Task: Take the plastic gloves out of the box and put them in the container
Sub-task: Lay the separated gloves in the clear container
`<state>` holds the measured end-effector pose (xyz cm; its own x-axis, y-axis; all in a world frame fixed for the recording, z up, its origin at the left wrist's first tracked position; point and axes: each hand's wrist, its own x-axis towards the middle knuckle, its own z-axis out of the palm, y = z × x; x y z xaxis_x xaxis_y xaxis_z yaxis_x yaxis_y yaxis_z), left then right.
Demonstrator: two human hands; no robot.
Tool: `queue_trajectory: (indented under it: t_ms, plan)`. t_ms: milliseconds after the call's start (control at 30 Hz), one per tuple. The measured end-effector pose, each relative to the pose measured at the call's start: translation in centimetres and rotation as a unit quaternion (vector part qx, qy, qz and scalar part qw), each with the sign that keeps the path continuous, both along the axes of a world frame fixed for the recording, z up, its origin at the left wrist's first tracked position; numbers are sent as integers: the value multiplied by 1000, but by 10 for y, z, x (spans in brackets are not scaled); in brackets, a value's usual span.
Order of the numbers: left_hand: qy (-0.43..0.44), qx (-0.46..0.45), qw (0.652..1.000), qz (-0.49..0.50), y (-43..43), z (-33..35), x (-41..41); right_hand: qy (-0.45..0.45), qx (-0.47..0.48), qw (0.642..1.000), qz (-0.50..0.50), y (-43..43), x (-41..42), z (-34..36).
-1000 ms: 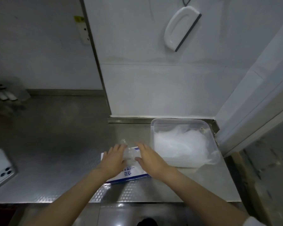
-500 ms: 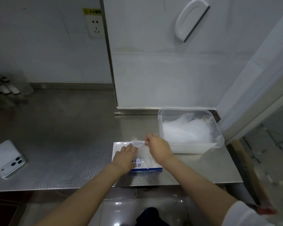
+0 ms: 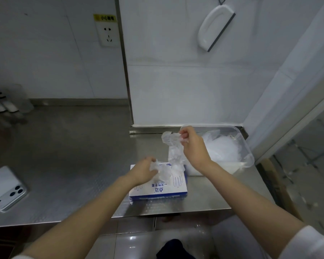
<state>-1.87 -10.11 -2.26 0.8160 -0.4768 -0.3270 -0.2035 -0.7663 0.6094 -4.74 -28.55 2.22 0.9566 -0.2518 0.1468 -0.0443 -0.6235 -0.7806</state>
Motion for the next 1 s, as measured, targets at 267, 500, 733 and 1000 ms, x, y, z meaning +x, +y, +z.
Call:
queue_trajectory:
  t_ms: [267, 500, 733, 1000]
  plan:
    - [58, -217, 974, 33, -33, 60, 24, 16, 41, 988, 146, -6, -2, 17]
    - [51, -154, 985, -53, -56, 74, 42, 43, 54, 986, 153, -33, 6, 31]
    - [76, -190, 978, 28, -70, 80, 65, 107, 13, 988, 110, -84, 18, 29]
    - [119, -255, 950, 138, -97, 78, 76, 108, 163, 979, 53, -121, 21, 27]
